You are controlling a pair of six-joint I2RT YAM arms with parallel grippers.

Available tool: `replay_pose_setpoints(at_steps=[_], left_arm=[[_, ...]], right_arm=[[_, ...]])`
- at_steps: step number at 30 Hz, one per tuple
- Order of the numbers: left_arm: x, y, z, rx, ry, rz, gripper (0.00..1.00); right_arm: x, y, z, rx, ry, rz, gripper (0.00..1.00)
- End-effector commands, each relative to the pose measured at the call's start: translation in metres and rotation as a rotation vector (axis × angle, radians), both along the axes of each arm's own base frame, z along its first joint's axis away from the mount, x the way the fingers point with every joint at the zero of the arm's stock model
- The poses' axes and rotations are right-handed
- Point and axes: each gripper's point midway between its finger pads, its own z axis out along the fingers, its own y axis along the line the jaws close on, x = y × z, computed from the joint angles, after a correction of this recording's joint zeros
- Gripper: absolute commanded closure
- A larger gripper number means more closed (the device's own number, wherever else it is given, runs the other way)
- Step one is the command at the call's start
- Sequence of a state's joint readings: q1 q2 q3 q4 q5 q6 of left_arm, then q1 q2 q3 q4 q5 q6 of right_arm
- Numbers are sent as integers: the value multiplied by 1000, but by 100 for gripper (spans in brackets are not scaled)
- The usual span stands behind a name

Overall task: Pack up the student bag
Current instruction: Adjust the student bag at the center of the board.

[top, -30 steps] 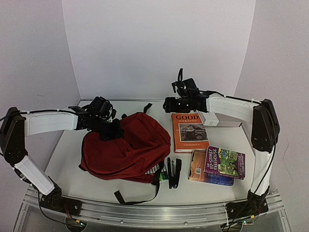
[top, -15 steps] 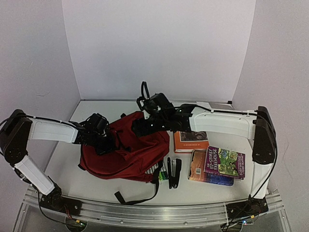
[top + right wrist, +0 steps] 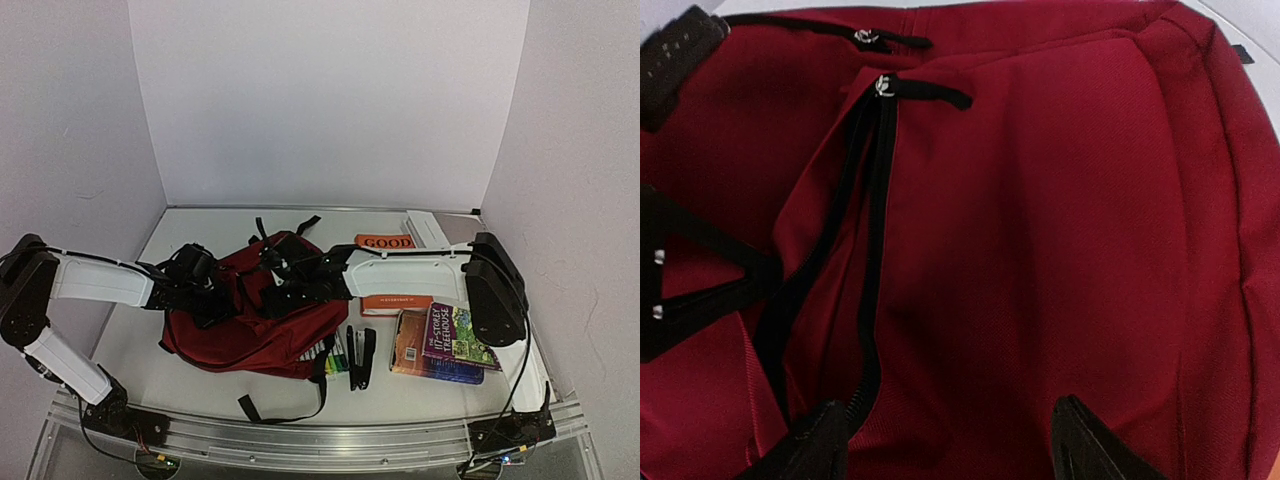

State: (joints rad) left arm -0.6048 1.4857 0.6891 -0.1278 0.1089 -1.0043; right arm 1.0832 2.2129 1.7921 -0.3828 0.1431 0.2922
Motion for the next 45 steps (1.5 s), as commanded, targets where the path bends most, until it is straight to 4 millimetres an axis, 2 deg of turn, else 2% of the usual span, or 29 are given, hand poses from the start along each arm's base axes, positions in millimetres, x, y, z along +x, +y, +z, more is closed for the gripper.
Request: replay_pose_setpoints(at_steps=[1, 7, 15, 18, 20, 23, 25, 28, 30, 36, 38, 42, 45], left_arm=[[3, 1, 4, -19, -19, 21, 100], [3, 1, 2, -20, -15, 20, 100], [3, 1, 1, -15, -11, 19, 100], [2, 3, 3, -10, -14, 22, 100], [2, 4, 4, -5, -17, 24, 100], [3, 5, 6, -1, -21, 26, 100], [3, 5, 7, 1, -22, 29, 100], [3, 7, 8, 3, -27, 35, 100], [3, 8, 11, 1, -33, 37, 100], [5, 8, 18, 9, -49, 30, 100], [5, 8, 18, 12, -49, 30, 100], [8, 3, 23, -4, -67, 9, 99], [11, -6, 36, -31, -116, -45, 90]], right_arm=[[-1, 11, -5, -51, -29, 27, 32], [-6, 22, -20, -72, -10, 70, 32], [-4, 19, -58, -166, 3, 71, 36], [-2, 16, -62, -184, -1, 65, 46], [0, 14, -60, -190, -16, 49, 64], [11, 10, -44, -172, -63, -24, 91], [18, 12, -24, -119, -92, -73, 100], [22, 15, 11, 8, -112, -137, 100], [22, 20, 42, 136, -119, -164, 100], [11, 19, 94, 454, -99, -204, 100], [7, 19, 99, 508, -93, -199, 100], [5, 24, 85, 500, -64, -186, 100], [3, 25, 75, 489, -43, -177, 100]])
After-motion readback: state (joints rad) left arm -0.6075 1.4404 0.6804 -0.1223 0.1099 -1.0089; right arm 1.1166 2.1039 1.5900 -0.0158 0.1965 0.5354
